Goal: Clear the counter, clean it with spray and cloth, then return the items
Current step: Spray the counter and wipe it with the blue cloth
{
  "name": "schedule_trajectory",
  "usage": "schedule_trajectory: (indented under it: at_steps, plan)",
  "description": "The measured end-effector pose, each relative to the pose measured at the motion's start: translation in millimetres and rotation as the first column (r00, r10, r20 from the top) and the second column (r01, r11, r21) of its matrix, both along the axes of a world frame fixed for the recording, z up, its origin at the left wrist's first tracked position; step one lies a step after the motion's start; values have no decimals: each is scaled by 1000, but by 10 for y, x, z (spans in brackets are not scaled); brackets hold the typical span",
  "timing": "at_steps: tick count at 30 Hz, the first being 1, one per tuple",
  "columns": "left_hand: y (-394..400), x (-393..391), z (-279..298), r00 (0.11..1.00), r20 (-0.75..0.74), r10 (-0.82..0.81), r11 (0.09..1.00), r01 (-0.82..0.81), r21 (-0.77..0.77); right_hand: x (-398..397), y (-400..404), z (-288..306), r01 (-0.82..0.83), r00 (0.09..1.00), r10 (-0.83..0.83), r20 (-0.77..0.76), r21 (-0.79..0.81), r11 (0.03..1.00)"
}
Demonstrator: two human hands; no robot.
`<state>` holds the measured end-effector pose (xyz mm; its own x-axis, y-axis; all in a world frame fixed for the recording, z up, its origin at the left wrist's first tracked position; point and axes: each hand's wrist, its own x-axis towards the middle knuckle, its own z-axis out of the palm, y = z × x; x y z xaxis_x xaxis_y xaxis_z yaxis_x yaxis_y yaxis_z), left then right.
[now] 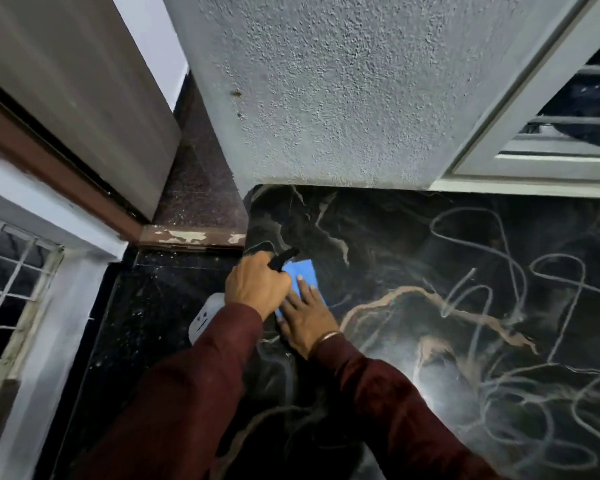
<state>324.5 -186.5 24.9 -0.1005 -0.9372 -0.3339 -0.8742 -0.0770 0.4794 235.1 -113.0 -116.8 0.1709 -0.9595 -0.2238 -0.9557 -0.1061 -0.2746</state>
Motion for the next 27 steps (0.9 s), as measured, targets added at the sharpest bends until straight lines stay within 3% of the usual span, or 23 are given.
schedule_trajectory:
  at_steps: [2,4,7,11,14,16,18,20,22,24,25,27]
  plan:
    - [-28,-24,-42,999,-6,33,999,-33,-27,-116,-227,17,-79,996,78,-30,-13,997]
    - [-86,-104,-95,999,-1,32,998,-32,-45,-497,-489,-26,-28,994,22,-110,-53,998]
    - [-158,-262,-142,998,-5,56,998,-56,-37,-1301,-808,-28,240,963,-248,-104,-80,967]
    - [-112,-545,-193,995,-15,99,995,-99,-12,-2664,-551,-165,518,838,-520,-168,-60,853]
    - [-60,-775,-192,990,-48,131,991,-133,-21,-2718,-414,-140,671,728,-675,-118,-75,737]
    - [-56,-906,-205,988,-44,148,988,-149,-27,-2162,-459,-132,551,825,-559,-75,-108,828]
    - [-21,-1002,-225,987,-23,158,986,-158,-43,-1530,-336,-123,248,964,-257,-67,-126,961]
    - [23,-1038,-231,985,-31,168,983,-169,-69,-1255,-17,-94,-23,999,20,-39,-78,997]
    - [94,-1131,-189,983,-39,181,981,-183,-61,-1621,201,-17,-229,973,227,-34,-43,973]
    - [127,-1163,-170,982,-28,187,981,-188,-36,-2187,164,-88,-273,955,260,-143,-79,959]
    - [149,-1176,-170,982,-23,189,981,-190,-27,-2512,82,-128,-203,965,182,-191,-96,975]
    - [193,-1225,-153,982,-36,184,983,-185,-19,-3110,-115,-155,91,975,-105,-198,-80,993]
